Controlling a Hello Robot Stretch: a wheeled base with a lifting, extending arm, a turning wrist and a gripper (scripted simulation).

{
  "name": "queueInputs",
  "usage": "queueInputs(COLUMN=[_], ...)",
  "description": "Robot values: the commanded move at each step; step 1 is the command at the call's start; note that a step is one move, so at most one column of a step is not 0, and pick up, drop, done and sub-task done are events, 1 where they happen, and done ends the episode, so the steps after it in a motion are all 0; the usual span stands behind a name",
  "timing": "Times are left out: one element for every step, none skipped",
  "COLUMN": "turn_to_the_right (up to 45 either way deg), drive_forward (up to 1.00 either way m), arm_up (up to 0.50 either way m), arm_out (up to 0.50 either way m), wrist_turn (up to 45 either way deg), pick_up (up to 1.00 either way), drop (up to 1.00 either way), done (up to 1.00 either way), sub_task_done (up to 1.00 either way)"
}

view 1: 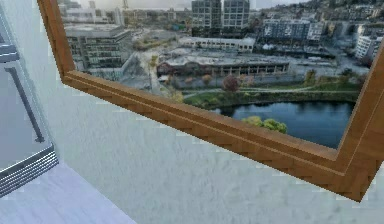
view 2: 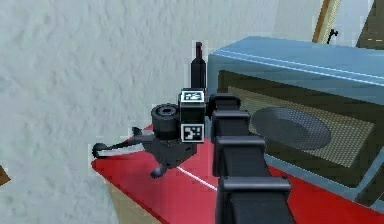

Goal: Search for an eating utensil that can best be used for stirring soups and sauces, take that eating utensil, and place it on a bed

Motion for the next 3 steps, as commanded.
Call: queueInputs(turn_to_the_right=[0.0,0.0,0.0], drive_forward=[0.00,0.00,0.00], arm_up=[0.00,-0.14,0.00], arm_out=[0.00,0.00,0.00], wrist_turn=[21.0,0.0,0.0], pick_up=[0.00,0.00,1.00], drop=[0.00,0.00,0.00], done=[0.00,0.00,0.00], sub_task_done=[0.00,0.00,0.00])
